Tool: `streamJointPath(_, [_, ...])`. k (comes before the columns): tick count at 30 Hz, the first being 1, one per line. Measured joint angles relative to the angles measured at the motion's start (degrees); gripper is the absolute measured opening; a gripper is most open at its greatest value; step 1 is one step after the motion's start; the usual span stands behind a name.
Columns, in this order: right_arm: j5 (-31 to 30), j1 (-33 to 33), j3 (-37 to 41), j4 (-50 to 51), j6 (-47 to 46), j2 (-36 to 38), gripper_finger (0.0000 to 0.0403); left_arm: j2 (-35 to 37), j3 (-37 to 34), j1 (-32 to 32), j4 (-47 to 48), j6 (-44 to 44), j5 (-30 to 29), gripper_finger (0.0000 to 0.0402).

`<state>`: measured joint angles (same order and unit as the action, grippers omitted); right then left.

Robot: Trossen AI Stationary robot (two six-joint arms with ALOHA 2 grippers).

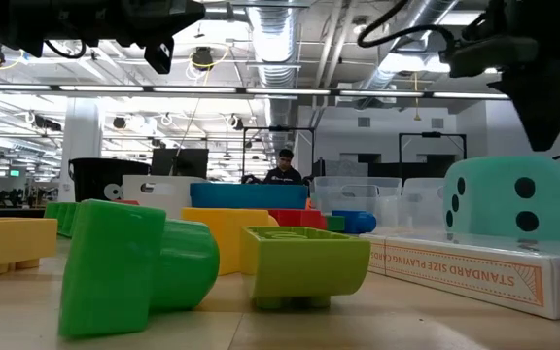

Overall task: Pick & Place Toys
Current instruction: Put the light blue dice into the blue bin

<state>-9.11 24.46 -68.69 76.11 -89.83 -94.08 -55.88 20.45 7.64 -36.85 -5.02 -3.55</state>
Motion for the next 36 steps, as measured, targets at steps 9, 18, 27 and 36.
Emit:
streamJointPath(9, [0.0, -0.3, -0.1, 1.1, -0.8, -1.4, 0.0000, 0.0, 0.0, 0.0, 0.0, 0.0, 0.0, 0.0000])
streamJointPath(18, [0.6, 0.7, 1.9, 1.9, -3.2, -2.5, 0.0000, 0.0, 0.0, 0.0, 0.1, 0.0, 0.1, 0.0000])
streamJointPath(27, [0.2, 0.6, 3.8, -4.0, -2.8, -2.7, 0.0000, 0.0, 0.0, 0.0, -0.1, 0.0, 0.2, 0.0000])
streamJointPath(36, [-4.4, 0.5, 3.8, -15.4, 2.6, -2.7, 0.0000, 0.0, 0.0, 0.0, 0.0, 0.0, 0.3, 0.0000])
